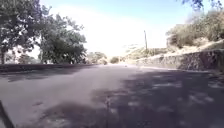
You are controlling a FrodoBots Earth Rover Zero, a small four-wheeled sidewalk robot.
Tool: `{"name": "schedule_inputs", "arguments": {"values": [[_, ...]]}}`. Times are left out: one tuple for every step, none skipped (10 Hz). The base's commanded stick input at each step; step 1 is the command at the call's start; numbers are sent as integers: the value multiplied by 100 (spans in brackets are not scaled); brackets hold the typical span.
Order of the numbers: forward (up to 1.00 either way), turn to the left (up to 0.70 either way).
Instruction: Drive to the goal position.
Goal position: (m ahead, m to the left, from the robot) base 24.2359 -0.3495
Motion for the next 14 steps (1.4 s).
{"name": "schedule_inputs", "arguments": {"values": [[50,0],[50,0],[50,0],[50,0],[50,0],[50,0],[50,0],[50,0],[50,0],[50,0],[50,0],[50,0],[50,0],[50,0]]}}
